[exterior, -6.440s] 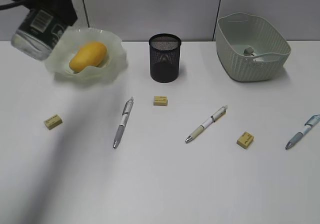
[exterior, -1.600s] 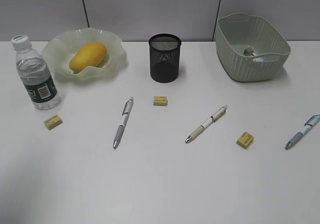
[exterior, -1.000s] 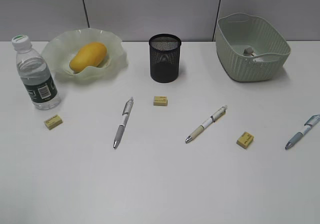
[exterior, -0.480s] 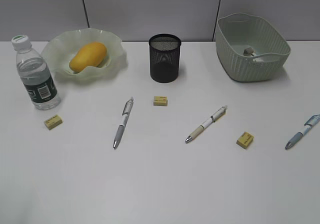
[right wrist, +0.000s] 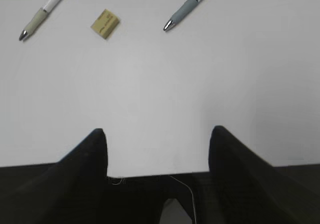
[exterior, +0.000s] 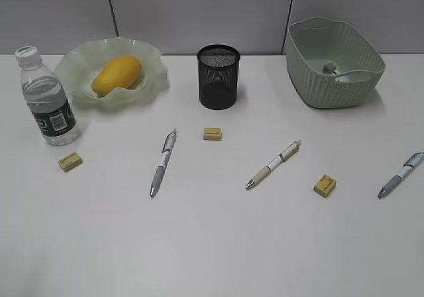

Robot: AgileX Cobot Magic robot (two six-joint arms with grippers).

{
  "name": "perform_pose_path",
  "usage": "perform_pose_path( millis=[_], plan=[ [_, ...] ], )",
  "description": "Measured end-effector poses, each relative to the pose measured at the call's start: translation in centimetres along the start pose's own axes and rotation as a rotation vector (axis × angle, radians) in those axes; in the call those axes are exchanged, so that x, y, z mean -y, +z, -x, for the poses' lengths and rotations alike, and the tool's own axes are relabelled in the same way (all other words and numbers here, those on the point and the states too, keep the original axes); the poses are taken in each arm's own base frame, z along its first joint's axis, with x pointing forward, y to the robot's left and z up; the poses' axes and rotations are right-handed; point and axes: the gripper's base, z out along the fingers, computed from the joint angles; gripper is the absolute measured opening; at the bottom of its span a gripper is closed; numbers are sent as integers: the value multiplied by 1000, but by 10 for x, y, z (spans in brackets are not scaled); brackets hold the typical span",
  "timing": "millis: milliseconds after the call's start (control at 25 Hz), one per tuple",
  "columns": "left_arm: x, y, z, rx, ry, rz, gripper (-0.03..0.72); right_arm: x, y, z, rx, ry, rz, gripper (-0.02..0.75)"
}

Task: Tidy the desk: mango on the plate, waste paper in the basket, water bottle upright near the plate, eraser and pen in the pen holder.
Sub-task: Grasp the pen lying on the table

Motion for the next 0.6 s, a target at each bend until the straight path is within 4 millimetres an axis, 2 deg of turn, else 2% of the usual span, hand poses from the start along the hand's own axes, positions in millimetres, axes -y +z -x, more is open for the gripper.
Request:
perform_pose_path(
  millis=[360, 600],
  plan=[
    [0, 0, 0, 0, 1, 1, 372, -13, 86, 75, -195, 7, -86, 505],
    [0, 0, 0, 0, 1, 1, 372, -21, 142, 116, -277, 3, -113, 505]
  ],
)
